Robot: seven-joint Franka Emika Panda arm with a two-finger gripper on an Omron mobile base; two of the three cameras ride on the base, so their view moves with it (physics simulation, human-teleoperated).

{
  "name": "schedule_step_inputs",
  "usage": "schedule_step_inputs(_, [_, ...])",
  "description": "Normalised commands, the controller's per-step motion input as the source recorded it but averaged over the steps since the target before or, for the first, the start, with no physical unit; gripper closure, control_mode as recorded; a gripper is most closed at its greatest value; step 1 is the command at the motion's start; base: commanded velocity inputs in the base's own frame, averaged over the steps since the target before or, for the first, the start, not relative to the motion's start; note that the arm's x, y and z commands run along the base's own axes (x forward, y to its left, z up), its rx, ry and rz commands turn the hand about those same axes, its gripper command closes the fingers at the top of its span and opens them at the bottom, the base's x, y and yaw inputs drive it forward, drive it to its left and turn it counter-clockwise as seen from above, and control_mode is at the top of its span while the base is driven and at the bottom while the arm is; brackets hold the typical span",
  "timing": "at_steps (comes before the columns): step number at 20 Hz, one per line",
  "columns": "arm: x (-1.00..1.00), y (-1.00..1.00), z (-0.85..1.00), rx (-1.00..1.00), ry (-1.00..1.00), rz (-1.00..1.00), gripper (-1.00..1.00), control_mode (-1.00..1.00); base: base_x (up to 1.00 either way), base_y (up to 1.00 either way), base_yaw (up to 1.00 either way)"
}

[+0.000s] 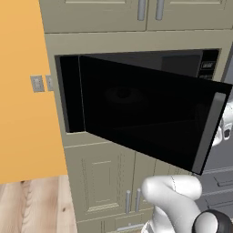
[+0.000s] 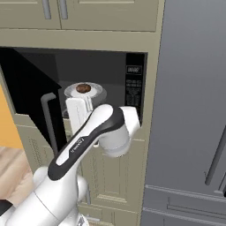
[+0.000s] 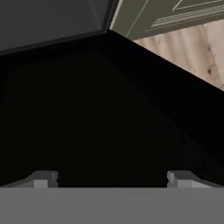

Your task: Retrieve the reheated potato from the microwave, then place the potato, cheese, and condiment on the cutting board.

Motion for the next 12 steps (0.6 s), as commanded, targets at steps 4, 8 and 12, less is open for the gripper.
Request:
schedule_step_inputs(4, [-0.42,0.49,0.00,0.03,-0.08,0.19,-1.00,-1.00,0.00,0.00,0.00])
schedule_step_inputs(8, [-0.43,0.56,0.00,0.03,-0.08,0.14,-1.00,-1.00,0.00,0.00,0.00])
schedule_step_inputs(12, [-0.39,0.57,0.00,0.07,-0.05,0.09,-1.00,-1.00,0.00,0.00,0.00])
